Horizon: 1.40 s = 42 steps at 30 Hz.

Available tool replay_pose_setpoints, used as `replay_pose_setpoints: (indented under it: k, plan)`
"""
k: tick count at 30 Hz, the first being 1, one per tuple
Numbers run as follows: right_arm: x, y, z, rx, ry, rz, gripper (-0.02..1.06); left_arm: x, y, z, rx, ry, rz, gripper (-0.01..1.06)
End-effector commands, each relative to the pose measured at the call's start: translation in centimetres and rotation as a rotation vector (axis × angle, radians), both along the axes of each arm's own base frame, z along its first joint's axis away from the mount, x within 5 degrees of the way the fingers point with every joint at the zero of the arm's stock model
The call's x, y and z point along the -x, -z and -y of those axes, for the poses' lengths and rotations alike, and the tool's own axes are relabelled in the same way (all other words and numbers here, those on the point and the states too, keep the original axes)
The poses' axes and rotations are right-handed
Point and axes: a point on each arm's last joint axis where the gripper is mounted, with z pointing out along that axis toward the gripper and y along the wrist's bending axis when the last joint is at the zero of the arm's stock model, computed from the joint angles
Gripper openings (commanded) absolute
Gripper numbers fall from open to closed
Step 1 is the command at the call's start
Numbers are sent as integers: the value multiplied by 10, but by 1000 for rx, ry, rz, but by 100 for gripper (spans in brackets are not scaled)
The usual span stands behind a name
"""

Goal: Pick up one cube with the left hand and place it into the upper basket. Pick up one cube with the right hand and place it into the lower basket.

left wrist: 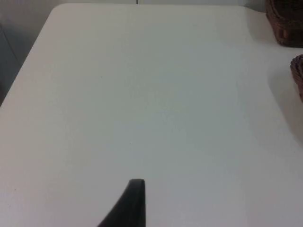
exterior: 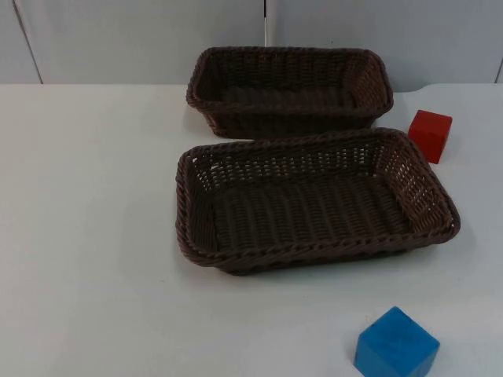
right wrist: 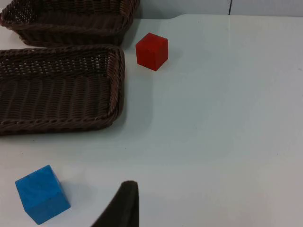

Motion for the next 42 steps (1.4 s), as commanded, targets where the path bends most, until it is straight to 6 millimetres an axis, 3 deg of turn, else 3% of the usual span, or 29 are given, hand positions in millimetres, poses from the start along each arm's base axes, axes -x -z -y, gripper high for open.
replay_pose_setpoints:
  k: [1, 26, 42]
  plan:
    - [0, 1, 0, 0, 6, -1, 105, -3, 1, 2, 18, 8, -8, 105]
    - [0, 1, 0, 0, 6, -1, 105, -31, -17, 7, 91, 55, -44, 105]
    - [0, 1, 0, 0, 6, -1, 105, -63, -29, 27, 184, 279, 15, 105]
